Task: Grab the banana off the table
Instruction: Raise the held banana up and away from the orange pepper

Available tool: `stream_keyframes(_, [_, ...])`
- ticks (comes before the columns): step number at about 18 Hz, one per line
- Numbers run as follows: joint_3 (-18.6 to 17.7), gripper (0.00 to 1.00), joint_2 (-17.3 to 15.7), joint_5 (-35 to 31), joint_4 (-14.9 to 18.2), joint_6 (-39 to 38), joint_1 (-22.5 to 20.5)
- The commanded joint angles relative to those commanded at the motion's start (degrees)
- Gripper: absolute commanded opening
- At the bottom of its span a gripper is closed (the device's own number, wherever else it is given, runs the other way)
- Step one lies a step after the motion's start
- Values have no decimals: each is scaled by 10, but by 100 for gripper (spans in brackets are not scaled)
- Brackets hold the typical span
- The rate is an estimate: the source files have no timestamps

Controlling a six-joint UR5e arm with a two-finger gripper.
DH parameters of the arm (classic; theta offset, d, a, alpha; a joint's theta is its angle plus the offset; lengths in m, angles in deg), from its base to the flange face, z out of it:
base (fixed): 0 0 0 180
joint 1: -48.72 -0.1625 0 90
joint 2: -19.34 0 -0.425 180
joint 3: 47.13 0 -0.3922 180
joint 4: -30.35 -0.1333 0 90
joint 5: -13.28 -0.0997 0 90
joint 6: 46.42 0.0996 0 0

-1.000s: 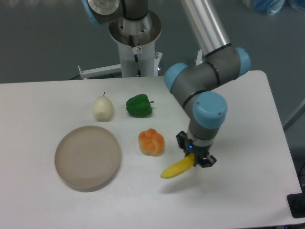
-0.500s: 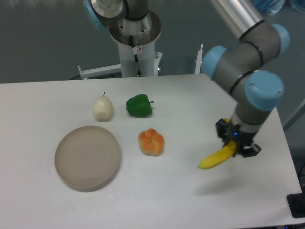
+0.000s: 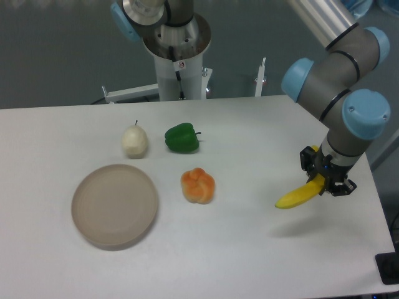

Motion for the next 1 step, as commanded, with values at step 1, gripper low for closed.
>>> stream_keyframes(1, [0,0,0,0,0,0,1])
